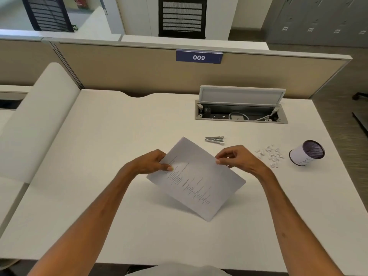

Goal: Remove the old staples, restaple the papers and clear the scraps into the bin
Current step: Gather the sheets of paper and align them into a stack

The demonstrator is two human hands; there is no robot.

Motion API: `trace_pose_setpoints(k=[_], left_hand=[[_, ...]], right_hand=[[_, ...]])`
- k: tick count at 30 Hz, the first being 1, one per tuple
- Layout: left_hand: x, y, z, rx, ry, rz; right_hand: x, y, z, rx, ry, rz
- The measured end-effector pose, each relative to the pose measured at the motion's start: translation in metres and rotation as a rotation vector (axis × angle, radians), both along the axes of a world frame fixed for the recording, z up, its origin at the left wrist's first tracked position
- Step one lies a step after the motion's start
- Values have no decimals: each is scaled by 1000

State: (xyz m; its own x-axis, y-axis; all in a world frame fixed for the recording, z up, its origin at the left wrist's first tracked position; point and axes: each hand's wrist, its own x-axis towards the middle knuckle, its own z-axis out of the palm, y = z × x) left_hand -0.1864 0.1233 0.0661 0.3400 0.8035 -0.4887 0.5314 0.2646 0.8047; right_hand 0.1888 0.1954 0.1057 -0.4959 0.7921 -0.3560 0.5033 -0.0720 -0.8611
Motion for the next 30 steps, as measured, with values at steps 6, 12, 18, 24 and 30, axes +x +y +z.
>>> trace_pose_setpoints(k=[6, 12, 18, 24, 30], left_hand=[[17, 19, 27, -52, 6, -144], [5, 3, 39, -76, -359, 246], [38, -29, -5, -145, -542, 371], [72, -42, -30, -92, -522, 575], [78, -43, -53, -84, -436, 608]], right_hand=[[-36, -25, -3, -128, 47, 1], [-23, -47, -33, -275, 333, -346], [-19, -66, -61, -395, 498, -599], [-28, -89, -93, -495, 458, -696], [-23, -84, -109, -481, 248, -649]])
